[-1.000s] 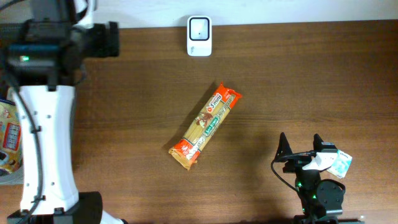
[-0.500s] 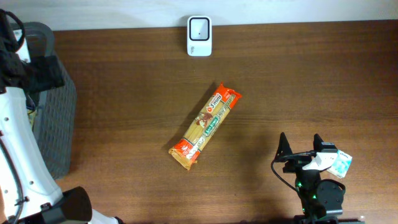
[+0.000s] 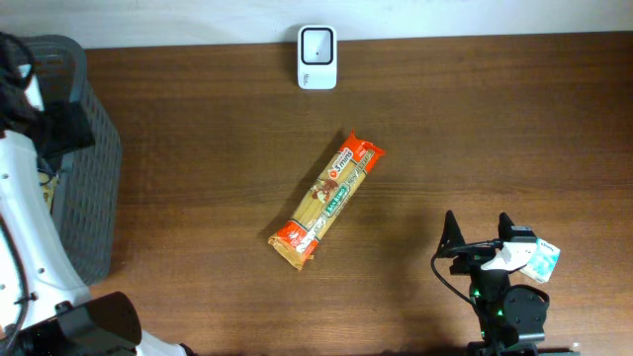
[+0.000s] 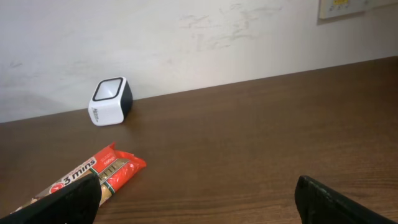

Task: Scan the item barcode
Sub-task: 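Reach into the basket and grasp the yellow snack bag with the left gripper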

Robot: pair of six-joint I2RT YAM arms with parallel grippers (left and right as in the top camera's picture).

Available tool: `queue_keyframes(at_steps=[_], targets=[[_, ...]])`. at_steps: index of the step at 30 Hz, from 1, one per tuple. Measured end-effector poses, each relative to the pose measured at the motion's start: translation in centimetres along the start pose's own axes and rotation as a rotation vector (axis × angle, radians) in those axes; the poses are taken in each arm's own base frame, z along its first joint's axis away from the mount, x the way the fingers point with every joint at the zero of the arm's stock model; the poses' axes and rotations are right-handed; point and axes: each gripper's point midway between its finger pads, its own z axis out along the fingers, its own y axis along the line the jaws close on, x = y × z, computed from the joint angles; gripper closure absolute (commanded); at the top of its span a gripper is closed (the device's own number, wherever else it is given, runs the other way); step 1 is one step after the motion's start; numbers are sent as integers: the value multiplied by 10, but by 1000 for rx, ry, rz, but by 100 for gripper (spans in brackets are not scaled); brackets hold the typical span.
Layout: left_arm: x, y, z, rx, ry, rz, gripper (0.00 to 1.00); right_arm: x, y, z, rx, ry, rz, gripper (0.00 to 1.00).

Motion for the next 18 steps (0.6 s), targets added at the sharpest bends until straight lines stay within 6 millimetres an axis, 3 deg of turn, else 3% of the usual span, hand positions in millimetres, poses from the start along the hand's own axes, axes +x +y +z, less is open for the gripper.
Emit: queue_keyframes(at_steps=[2, 3, 8, 12, 18], targets=[[-2, 19, 4, -13, -6, -62, 1, 0, 0, 0, 0, 0, -1, 1], [-7, 45, 9, -15, -34, -142, 1, 0, 0, 0, 0, 0, 0, 1], [-3, 85, 13, -40, -45, -243, 1, 0, 0, 0, 0, 0, 0, 1], [-1, 88, 15, -38, -36, -254, 1, 0, 0, 0, 0, 0, 0, 1], [4, 84, 52, -27, 58, -246, 1, 0, 0, 0, 0, 0, -1, 1]])
